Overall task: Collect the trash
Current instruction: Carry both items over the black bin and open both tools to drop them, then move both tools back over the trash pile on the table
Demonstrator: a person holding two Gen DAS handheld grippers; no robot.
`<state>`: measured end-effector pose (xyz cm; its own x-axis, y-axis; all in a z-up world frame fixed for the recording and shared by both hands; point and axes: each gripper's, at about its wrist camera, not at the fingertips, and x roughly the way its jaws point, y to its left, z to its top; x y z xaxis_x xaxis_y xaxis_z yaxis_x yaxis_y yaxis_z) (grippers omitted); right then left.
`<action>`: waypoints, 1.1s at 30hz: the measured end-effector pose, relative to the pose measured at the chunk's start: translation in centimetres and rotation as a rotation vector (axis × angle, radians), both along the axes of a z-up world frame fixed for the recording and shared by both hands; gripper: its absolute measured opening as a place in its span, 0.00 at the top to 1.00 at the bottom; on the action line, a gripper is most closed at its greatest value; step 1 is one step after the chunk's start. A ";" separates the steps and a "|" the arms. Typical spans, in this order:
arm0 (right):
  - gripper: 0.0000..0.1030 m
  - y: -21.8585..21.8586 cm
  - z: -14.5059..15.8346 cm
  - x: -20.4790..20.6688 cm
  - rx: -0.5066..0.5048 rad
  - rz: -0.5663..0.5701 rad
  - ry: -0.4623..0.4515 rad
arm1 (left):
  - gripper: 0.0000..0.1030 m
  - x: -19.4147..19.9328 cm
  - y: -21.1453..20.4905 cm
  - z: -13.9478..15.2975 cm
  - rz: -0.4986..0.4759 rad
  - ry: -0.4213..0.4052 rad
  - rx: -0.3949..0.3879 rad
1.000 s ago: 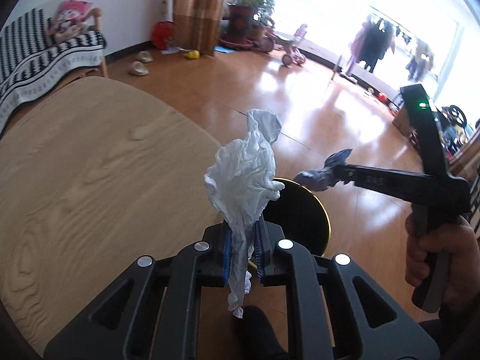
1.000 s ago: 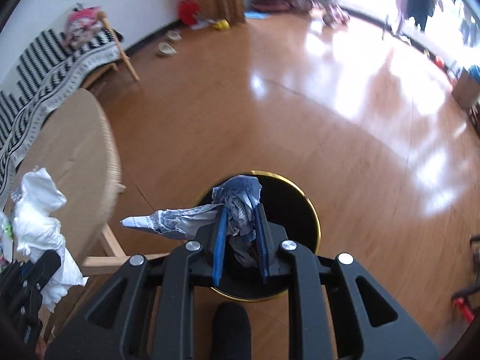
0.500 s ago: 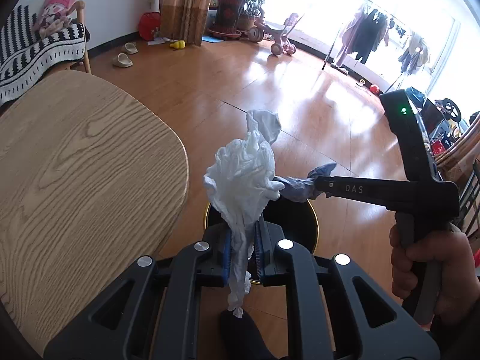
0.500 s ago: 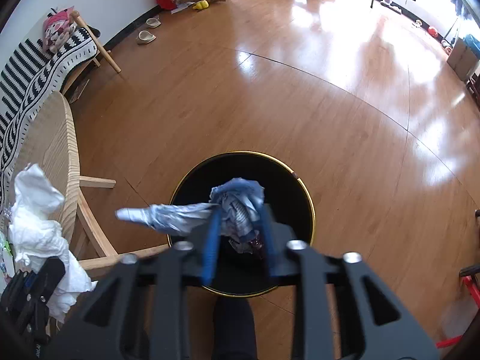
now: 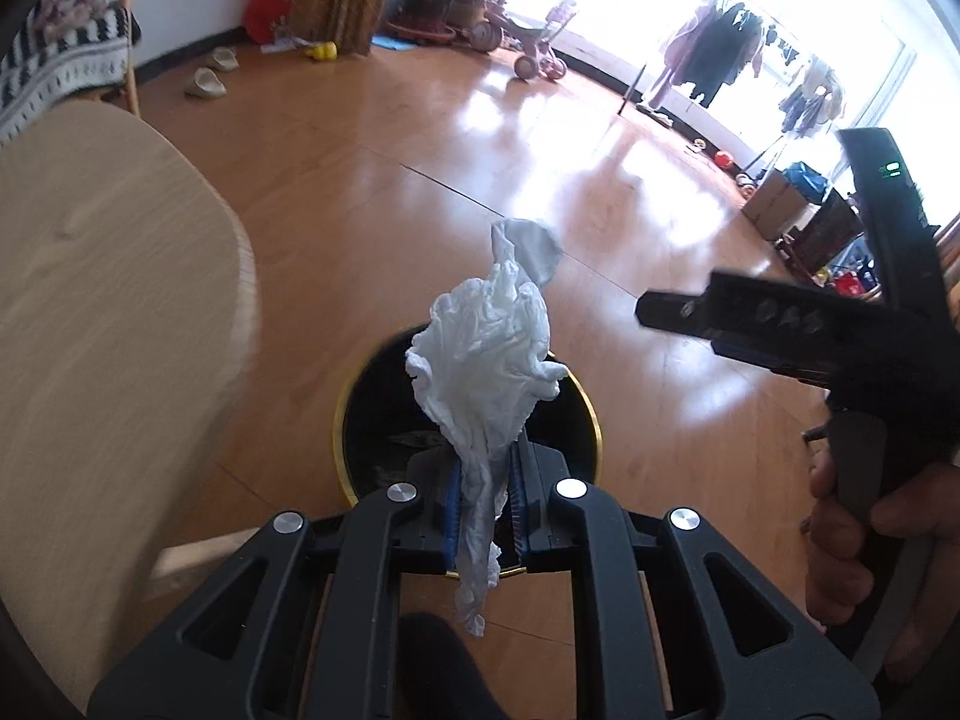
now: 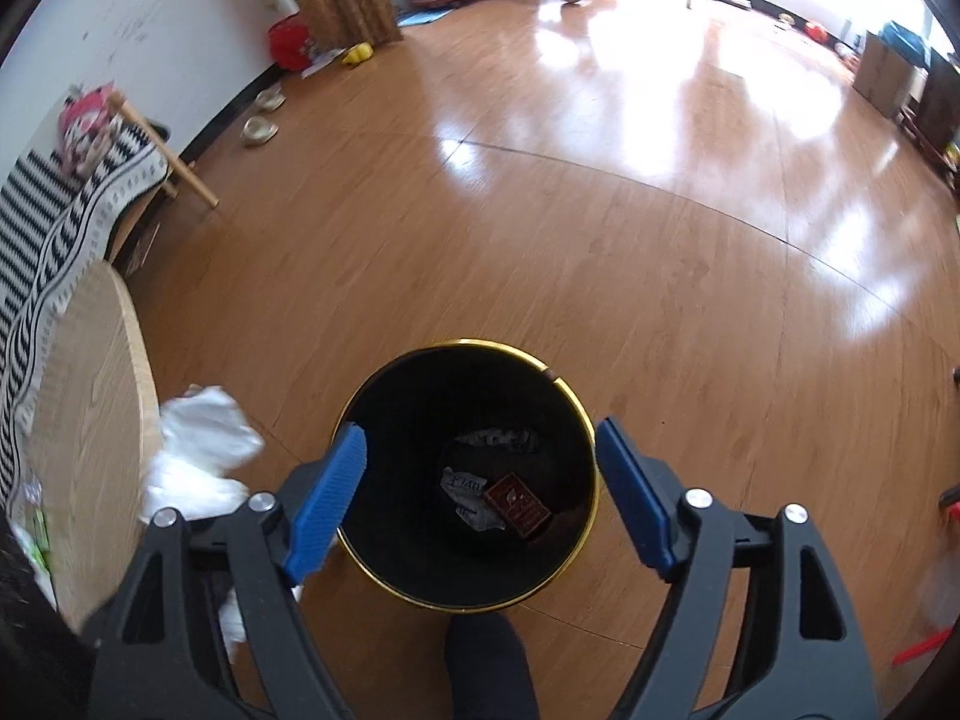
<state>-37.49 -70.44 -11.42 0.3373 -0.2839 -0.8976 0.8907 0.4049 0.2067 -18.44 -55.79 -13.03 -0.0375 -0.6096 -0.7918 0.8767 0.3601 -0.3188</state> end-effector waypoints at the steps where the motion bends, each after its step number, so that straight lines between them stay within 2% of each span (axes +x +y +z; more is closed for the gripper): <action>1: 0.25 -0.1 0.2 -0.3 -0.006 -0.016 -0.004 | 0.88 0.0 -0.5 -0.6 -0.005 0.022 0.004; 6: 0.24 -0.8 0.8 -1.5 -0.024 -0.064 -0.028 | 0.87 -0.3 -1.9 -2.0 -0.016 0.048 0.014; 8: 0.23 -0.9 0.9 -1.7 -0.028 -0.069 -0.036 | 0.78 -0.2 -2.2 -2.4 -0.017 0.065 0.021; 10: 0.22 -1.0 1.0 -1.9 -0.031 -0.072 -0.042 | 0.39 -0.3 -2.2 -2.6 -0.014 0.070 0.021; 11: 0.22 -0.9 1.1 -1.9 -0.033 -0.072 -0.045 | 0.33 -0.4 -2.0 -2.4 -0.005 0.057 0.014; 17: 0.22 0.1 1.7 -0.7 -0.038 -0.044 -0.062 | 0.30 -0.6 -0.4 -0.2 -0.008 -0.009 0.004; 22: 0.19 2.4 3.5 2.3 -0.054 0.020 -0.101 | 0.14 0.9 2.8 3.0 0.048 -0.041 -0.018; 28: 0.18 8.3 6.8 9.5 -0.084 0.184 -0.162 | 0.11 5.4 10.3 7.6 0.169 -0.114 -0.047; 33: 0.18 15.8 9.7 16.9 -0.106 0.384 -0.220 | 0.11 10.6 19.7 10.7 0.339 -0.148 -0.067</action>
